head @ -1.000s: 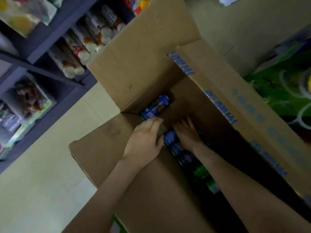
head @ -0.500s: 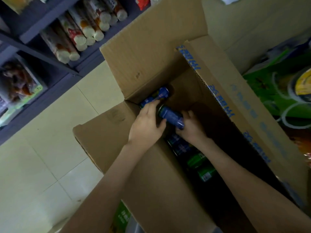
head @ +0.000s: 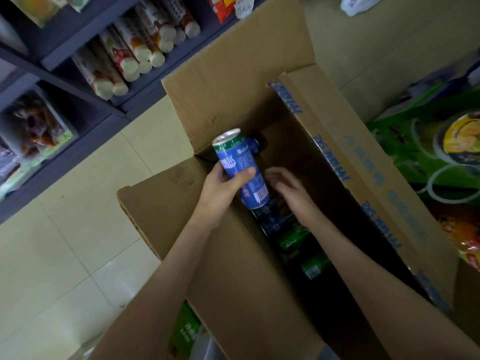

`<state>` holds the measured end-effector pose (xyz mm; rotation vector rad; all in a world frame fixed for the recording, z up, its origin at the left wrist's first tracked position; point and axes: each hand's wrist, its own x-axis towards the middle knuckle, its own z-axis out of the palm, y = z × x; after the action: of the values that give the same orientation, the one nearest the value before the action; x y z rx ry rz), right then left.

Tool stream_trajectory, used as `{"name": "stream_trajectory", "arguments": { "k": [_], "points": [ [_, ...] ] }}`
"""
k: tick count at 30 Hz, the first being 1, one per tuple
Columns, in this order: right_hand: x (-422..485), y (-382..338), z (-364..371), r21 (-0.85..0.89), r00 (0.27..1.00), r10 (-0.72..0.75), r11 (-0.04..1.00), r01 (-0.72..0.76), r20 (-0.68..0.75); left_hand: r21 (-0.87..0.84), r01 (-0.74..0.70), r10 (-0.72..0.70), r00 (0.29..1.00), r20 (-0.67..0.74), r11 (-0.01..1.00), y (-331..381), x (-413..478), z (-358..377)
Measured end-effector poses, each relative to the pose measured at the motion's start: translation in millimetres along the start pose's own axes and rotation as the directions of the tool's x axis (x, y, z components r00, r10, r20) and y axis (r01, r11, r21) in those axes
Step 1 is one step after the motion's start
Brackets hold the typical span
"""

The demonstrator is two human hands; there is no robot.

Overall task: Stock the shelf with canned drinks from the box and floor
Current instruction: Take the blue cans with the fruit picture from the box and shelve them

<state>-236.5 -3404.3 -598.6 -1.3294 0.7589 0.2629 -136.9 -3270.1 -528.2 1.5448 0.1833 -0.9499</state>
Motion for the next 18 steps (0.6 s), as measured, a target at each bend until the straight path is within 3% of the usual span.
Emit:
{"name": "stream_trajectory", "arguments": {
  "k": [1, 2, 3, 4, 5, 6, 9, 14, 18],
  "points": [
    [9.3, 17.1, -2.8, -0.269, 0.999, 0.034, 0.962, -0.033, 0.0, -0.009, -0.011, 0.011, 1.0, -0.011, 1.0, 2.4, -0.2, -1.3],
    [17.3, 35.3, -5.6, -0.587, 0.996, 0.074, 0.809, -0.031, 0.05, -0.009, -0.024, 0.024, 1.0, -0.012, 1.0, 4.6, 0.0, -3.2],
    [23.0, 51.8, -7.4, -0.826, 0.982, 0.143, 0.564, 0.019, 0.12, 0.002, -0.036, 0.036, 0.999, -0.006, 0.999, 7.1, 0.4, -5.1],
    [26.9, 63.2, -7.6, -0.94, 0.966, 0.199, 0.327, 0.095, 0.167, 0.018, -0.05, 0.05, 0.999, 0.002, 0.999, 7.7, 1.9, -7.9],
    [30.1, 69.3, -6.0, -0.972, 0.956, 0.214, 0.169, 0.166, 0.2, 0.032, -0.058, 0.058, 0.998, 0.008, 0.998, 8.2, 2.8, -9.7],
    [33.8, 70.8, -3.4, -0.975, 0.956, 0.192, 0.076, 0.209, 0.22, 0.04, -0.062, 0.061, 0.998, 0.013, 0.997, 7.4, 4.0, -11.2],
    [51.7, 63.2, 4.5, -0.965, 0.961, 0.111, -0.031, 0.259, 0.254, 0.043, -0.055, 0.054, 0.998, 0.022, 0.998, 5.8, 3.3, -8.6],
    [71.6, 43.9, 15.0, -0.933, 0.955, 0.21, -0.248, 0.26, 0.21, 0.081, -0.034, 0.032, 0.999, 0.023, 0.996, 5.9, 0.1, -2.4],
    [68.2, 50.7, 19.1, -0.968, 0.954, 0.266, -0.167, 0.188, 0.139, 0.143, -0.003, 0.0, 1.0, 0.018, 0.99, 3.2, 0.0, -0.2]
  ]
}}
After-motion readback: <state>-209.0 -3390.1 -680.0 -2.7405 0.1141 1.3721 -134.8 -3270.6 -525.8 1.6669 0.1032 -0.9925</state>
